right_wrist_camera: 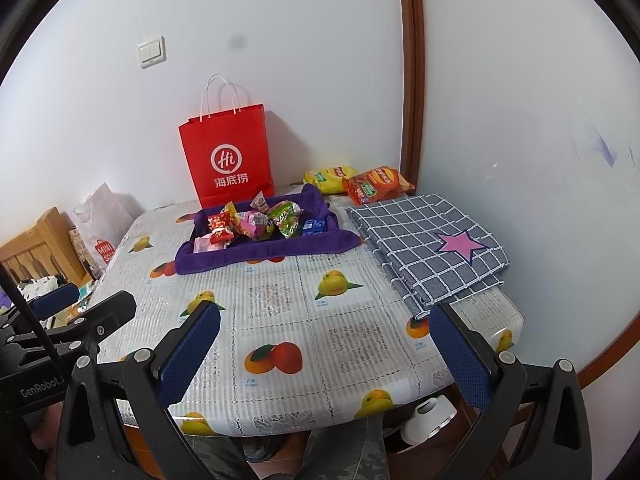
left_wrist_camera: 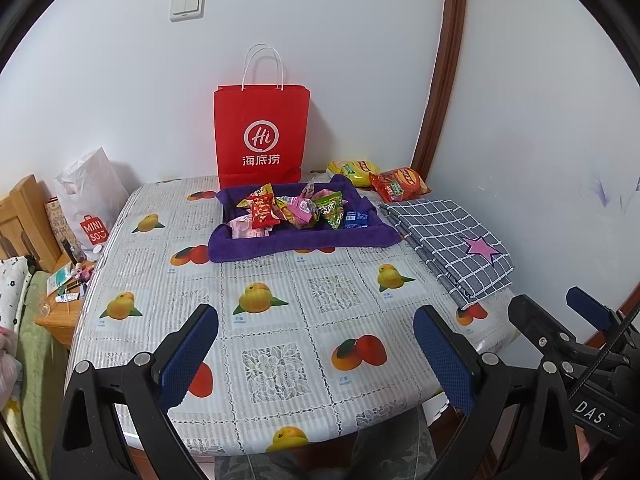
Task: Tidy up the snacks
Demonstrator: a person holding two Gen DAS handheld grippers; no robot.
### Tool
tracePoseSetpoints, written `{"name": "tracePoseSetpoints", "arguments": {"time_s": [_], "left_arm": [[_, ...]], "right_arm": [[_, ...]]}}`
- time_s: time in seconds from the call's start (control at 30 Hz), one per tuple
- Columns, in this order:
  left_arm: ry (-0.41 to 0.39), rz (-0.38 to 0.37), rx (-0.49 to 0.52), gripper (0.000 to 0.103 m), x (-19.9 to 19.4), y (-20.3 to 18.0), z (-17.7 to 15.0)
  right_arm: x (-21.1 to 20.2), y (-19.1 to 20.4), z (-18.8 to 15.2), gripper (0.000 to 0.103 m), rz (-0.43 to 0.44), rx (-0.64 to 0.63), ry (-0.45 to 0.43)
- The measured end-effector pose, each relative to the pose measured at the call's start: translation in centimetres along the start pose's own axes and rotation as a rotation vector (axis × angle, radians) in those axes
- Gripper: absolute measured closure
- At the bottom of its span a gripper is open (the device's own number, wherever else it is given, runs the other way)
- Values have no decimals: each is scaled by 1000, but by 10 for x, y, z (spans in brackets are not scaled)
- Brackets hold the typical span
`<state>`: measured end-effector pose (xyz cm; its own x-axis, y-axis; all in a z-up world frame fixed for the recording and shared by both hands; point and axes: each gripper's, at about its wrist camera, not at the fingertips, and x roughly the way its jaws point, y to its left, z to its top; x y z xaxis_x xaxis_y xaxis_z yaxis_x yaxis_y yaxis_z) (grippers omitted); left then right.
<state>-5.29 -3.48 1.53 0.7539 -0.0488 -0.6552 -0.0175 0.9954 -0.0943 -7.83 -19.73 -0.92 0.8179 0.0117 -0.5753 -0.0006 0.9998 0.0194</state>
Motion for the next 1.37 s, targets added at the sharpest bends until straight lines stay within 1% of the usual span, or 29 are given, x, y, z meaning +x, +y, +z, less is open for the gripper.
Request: {"name": "tracePoseSetpoints", "arguments": {"time_s": [1.03, 1.27, 1.37], "left_arm": [[9, 8, -9, 4, 3, 7, 1], [27, 12, -15, 4, 19, 18, 2], [28, 27, -13, 4, 29, 23, 3]], "right_arm": [[-2, 0, -1, 0, 11, 2, -16], [9, 6, -3, 0, 16, -7, -5], [13, 8, -4, 0, 23, -8, -6]]}}
